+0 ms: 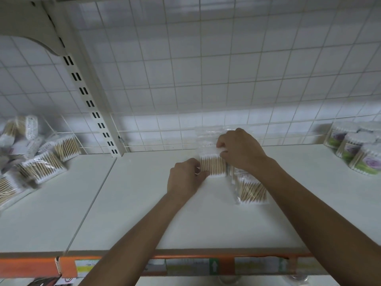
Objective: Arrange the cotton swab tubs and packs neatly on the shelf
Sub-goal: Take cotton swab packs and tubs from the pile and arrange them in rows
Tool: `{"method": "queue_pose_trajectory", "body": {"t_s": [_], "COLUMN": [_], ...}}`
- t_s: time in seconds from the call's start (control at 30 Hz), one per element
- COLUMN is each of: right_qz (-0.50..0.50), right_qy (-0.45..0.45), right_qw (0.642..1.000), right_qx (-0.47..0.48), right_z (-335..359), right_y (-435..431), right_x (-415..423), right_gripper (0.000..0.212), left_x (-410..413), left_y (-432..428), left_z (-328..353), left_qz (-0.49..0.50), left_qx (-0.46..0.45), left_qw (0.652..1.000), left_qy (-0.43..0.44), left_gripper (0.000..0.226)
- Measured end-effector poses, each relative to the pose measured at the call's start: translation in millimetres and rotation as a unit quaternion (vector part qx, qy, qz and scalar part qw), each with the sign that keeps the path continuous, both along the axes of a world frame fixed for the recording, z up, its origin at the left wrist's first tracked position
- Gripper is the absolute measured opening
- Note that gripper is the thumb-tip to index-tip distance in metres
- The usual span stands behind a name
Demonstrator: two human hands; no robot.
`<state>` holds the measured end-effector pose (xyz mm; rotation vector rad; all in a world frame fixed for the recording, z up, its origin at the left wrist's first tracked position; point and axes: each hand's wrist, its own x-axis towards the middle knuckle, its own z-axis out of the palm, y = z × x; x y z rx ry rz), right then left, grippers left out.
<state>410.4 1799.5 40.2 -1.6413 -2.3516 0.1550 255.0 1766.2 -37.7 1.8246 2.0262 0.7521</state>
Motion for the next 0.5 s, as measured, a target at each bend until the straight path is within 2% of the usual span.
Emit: {"method": "queue_pose_trajectory", "body": {"t_s": [0.2, 0.33, 0.5], "right_qz": [0.041, 0.083, 0.140], "right_qy": [-0.010, -0.011, -0.012], "right_qw": [0.997, 0.995, 0.989], "right_qx": [0.067, 0.062, 0.047], "right_z": [9.3, 4.7, -7.1], "right_y": [-9.5, -14.1, -18.2], "right_x": [-26.6, -63.8, -118.7], "right_gripper": [0.027, 0.029, 0.032], "left_x": [-23.2, -53.3, -104.3], "left_y": [-2.9, -6.2, -18.1], "left_z": [21.0, 30.6, 30.8], "left_qz": [0.018, 0.033, 0.077], "left_qx": [0.043, 0.087, 0.075], "left_qw": [0.998, 0.992, 0.986], "left_qy": [0.036, 0.087, 0.124], "left_gripper": [0.036, 0.033, 0.037]}}
